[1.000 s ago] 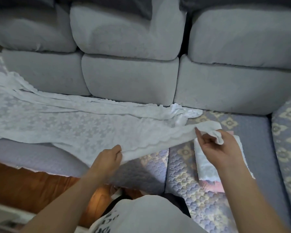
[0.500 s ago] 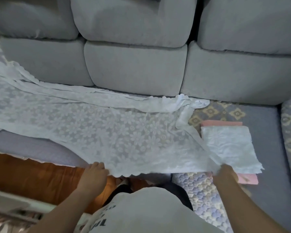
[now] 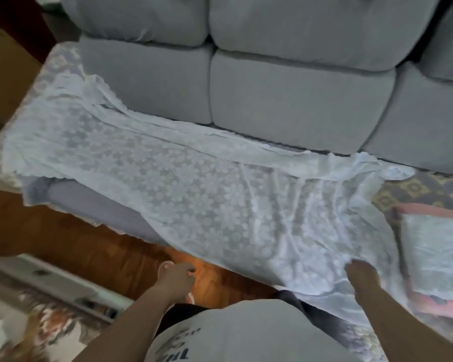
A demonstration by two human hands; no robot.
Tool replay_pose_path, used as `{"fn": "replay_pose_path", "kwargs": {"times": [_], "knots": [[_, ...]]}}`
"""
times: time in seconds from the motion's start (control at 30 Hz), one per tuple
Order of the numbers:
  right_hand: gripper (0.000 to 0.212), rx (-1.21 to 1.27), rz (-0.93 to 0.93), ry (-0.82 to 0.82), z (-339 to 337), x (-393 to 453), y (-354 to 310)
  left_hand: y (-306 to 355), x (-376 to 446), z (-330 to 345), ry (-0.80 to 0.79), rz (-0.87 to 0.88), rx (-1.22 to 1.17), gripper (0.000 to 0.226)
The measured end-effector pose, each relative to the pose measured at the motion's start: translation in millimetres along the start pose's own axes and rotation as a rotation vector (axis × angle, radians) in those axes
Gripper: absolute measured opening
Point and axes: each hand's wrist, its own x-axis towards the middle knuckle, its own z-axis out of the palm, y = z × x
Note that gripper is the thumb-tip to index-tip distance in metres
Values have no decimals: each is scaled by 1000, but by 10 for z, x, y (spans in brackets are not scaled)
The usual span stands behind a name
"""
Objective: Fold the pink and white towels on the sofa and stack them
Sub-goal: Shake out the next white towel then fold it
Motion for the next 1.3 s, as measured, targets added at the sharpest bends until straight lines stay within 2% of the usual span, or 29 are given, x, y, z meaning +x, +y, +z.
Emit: {"fn": "replay_pose_path", "kwargs": {"times": [0.1, 0.17, 0.23, 0.3, 0.37, 0.43, 0.53, 0.63, 0.73, 0.8, 0.87, 0.93, 1.03, 1.13, 1.2, 1.3], "knots": [[24, 15, -48, -185, 976, -306, -474, -854, 238, -426, 8, -29, -56, 30], [14, 50, -71, -245, 1884, -573, -863, -1475, 507, -746, 12, -35, -78, 21], [12, 65, -58, -302, 2842, -730, -1015, -2051, 831, -1083, 1, -35, -62, 21], [18, 84, 49, -424, 3791, -969, -989, -2559, 1061, -1354, -12, -47, -73, 19], [26, 210, 229, -492, 4614, -1136, -897, -2958, 1265, -1560, 1, -77, -162, 11], [28, 467, 418, -531, 5261, -1222, -859, -3235, 1449, -1710, 14, -151, -335, 10], [25, 868, 624, -463, 5917, -1099, -906, -3373, 1694, -1781, -17, -273, -711, 16], [15, 1169, 645, -347, 6158, -1065, -1045, -3231, 1903, -1727, -85, -321, -937, 15], [14, 1273, 608, -271, 6004, -1372, -1211, -2968, 2161, -1589, -246, -355, -1178, 24], [21, 1391, 643, -246, 5783, -1646, -1269, -2725, 2302, -1541, -340, -372, -1392, 32], [38, 1426, 659, -256, 5570, -1842, -1291, -2484, 2438, -1554, -360, -354, -1596, 41], [32, 1481, 687, -205, 5428, -1896, -1185, -2318, 2581, -1671, -354, -264, -1719, 35], [18, 1470, 690, -85, 5356, -1769, -1037, -2363, 2816, -1973, -198, -262, -1760, 24], [21, 1416, 708, 8, 5362, -1584, -939, -2741, 2843, -2330, -55, -324, -1783, 34], [21, 1323, 734, 64, 5437, -1500, -948, -3130, 2784, -2577, 114, -332, -1835, 29], [13, 1080, 792, 102, 5616, -1397, -944, -3719, 2720, -2995, 295, -358, -1854, 39]]}}
